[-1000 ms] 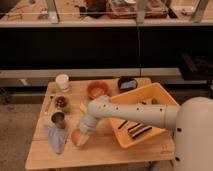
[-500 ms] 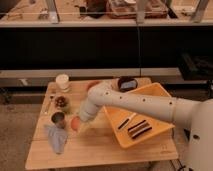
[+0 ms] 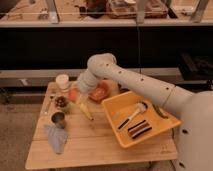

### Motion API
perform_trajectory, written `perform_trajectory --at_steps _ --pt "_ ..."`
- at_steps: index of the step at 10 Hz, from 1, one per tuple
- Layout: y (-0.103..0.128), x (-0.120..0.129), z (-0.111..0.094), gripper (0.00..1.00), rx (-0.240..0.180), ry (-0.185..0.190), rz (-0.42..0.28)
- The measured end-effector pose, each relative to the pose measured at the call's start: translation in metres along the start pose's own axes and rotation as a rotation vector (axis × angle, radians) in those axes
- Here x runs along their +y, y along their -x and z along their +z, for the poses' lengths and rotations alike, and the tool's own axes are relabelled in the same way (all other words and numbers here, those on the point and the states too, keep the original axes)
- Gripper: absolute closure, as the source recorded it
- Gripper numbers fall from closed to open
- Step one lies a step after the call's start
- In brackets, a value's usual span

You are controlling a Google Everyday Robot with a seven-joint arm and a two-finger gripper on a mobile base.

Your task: Place apple in paper cup

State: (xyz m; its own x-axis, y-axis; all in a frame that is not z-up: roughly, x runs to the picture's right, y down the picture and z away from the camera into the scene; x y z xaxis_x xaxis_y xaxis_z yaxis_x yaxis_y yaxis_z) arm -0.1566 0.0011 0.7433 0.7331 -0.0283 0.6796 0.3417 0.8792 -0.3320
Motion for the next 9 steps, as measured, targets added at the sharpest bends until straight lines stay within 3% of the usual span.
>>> perform_trajectory --at_steps 4,6,9 --pt "-0.010 -0.085 0.023 0.79 -0.039 -0.103 -0.032" --pt "-0.011 -0.124 0.045 0.79 -0.073 -0.182 0.010" --pt "-0.005 -0.154 0.062 0.79 -0.117 -0.221 0.083"
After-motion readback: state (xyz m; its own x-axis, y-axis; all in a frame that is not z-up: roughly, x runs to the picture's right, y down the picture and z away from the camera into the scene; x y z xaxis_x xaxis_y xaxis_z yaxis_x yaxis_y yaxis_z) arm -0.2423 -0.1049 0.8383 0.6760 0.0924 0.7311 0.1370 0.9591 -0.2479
